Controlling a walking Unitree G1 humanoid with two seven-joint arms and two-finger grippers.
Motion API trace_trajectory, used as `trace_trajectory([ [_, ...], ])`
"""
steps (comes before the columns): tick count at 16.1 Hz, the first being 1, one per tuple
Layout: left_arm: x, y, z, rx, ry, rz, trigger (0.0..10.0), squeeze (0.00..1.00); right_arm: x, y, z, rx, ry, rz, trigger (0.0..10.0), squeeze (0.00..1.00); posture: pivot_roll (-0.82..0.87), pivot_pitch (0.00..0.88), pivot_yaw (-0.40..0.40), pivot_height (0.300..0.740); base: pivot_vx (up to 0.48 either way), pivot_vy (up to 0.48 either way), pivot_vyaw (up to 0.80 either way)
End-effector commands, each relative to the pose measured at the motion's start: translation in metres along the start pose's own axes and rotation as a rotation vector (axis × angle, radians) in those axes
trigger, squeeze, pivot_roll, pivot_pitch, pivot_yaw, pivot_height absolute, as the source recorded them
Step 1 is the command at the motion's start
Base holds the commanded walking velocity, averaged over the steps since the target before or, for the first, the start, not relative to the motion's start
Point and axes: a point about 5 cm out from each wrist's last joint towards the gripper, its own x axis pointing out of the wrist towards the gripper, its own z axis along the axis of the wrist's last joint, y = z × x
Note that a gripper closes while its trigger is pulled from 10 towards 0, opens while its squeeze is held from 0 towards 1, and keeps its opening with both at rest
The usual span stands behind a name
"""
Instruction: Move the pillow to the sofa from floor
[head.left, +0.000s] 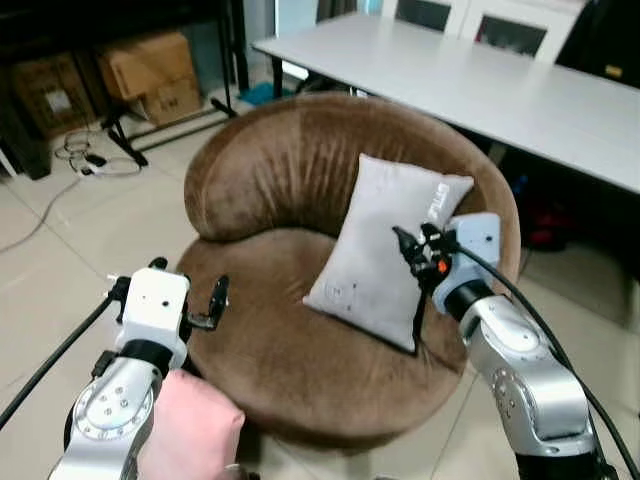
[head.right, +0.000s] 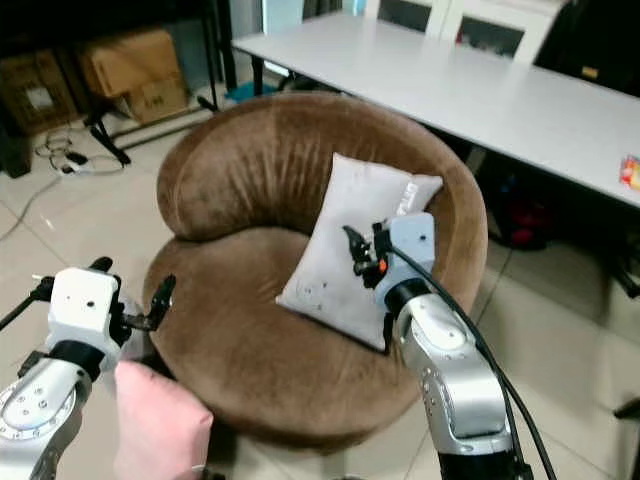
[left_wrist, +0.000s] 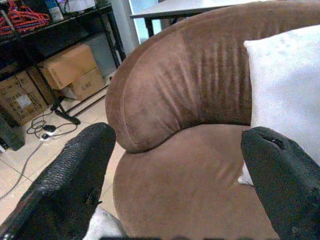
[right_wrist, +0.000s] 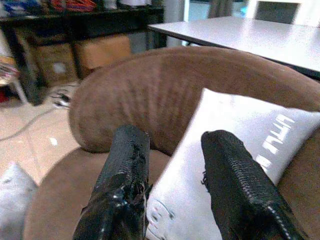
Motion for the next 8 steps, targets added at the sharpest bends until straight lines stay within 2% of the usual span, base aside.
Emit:
trace_trajectory([
  [1,-0.0003,-0.0004,0.0029,0.003,-0.008,0.000,10.0,0.00,-0.0031,-0.0087,0.0001,-0.017,0.007,-0.047,10.0,0.00,-0.02,0.000,-0.020,0.740,-0.292,0.000,0.00],
  [6,0.0024,0.0042,0.0031,0.009,-0.007,0.018,10.0,0.00,-0.0025,-0.0104,-0.0063,-0.057,0.014,-0.077,10.0,0.00,-0.01,0.000,-0.020,0.740,-0.298,0.000,0.00],
  [8,0.0031,0.0073,0.0008,-0.001,-0.003,0.009,10.0,0.00,-0.0022,-0.0058,-0.0076,-0.022,0.045,-0.006,10.0,0.00,-0.02,0.000,-0.016,0.740,0.000,0.000,0.00],
])
